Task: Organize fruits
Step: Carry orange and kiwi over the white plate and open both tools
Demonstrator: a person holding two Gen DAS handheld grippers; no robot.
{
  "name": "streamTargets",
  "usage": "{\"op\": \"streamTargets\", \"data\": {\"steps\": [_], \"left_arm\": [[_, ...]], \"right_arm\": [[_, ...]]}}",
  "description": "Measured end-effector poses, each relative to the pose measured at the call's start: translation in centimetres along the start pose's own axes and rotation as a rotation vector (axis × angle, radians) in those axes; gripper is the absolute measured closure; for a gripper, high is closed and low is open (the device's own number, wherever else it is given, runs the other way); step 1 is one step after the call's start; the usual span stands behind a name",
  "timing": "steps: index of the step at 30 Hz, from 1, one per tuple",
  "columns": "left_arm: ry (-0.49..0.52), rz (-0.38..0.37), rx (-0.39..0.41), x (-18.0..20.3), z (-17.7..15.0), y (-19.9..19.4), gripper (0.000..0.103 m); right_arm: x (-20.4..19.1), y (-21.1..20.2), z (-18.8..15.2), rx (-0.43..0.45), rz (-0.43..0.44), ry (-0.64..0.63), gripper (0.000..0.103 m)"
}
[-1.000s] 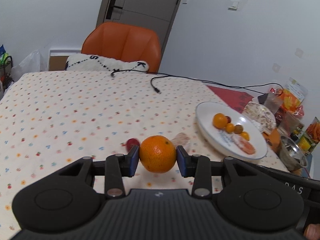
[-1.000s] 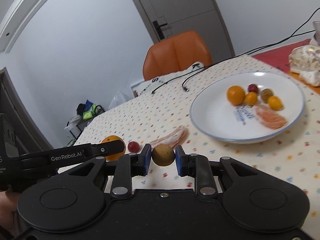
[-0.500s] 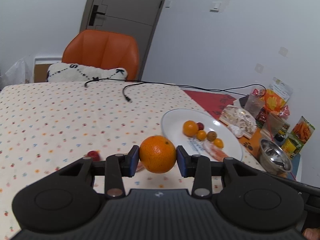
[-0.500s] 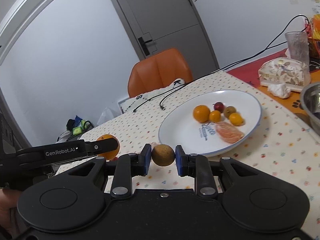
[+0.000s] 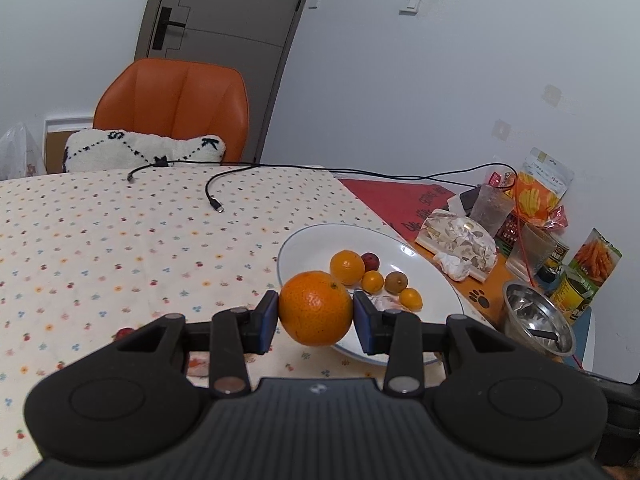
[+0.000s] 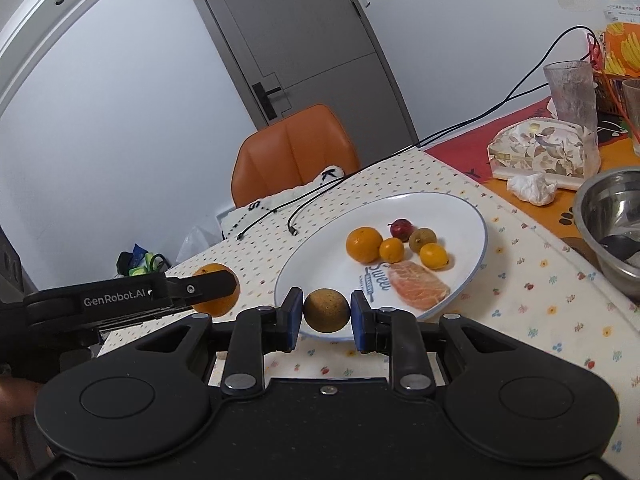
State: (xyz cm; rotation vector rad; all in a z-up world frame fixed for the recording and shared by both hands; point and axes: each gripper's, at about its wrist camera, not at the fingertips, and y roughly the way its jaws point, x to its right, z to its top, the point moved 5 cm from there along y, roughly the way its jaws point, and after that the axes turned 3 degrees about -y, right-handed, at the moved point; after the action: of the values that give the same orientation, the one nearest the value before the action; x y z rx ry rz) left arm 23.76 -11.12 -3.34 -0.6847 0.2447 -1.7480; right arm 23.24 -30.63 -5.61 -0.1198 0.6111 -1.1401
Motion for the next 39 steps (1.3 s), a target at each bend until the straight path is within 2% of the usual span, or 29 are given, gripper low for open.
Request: {"op": "streamTargets", "data": {"steps": [18, 24, 30, 31, 32, 36, 39], "left_arm": [[0.023, -0.004, -0.075, 2.2, 0.1, 5.6, 0.064], [0.032, 0.015, -0.04, 2.5, 0.5, 5.5, 0.061], [0.022, 0.042, -0.029, 1.2, 1.0, 4.1, 0.06], [0.018, 0.049, -0.027, 0.9, 1.1, 3.8, 0.059], [0.013, 0.055, -0.024, 0.5, 1.1, 3.4, 0.058], [0.001, 0.084, -0.006, -0.9, 1.3, 2.0, 0.043], [-0.01, 0.107, 0.003, -2.1, 1.3, 0.9, 0.039]], "right_arm": [[2.4, 2.1, 0.5, -0.025, 0.004, 0.041, 0.079], [2.6, 2.3, 0.5, -0.028, -0.003, 0.046, 0.079], [2.0, 3.3, 0.9, -0.031, -0.004, 0.017, 0.078], [2.0, 3.5, 1.0, -0.037, -0.013, 0.017, 0.073], [2.1, 3.5, 1.1, -0.035, -0.028, 0.026, 0.072], [1.6, 2.6, 1.2, -0.017, -0.026, 0.029, 0.072], [1.1, 2.0, 1.0, -0.018, -0.029, 0.03, 0.072]]}}
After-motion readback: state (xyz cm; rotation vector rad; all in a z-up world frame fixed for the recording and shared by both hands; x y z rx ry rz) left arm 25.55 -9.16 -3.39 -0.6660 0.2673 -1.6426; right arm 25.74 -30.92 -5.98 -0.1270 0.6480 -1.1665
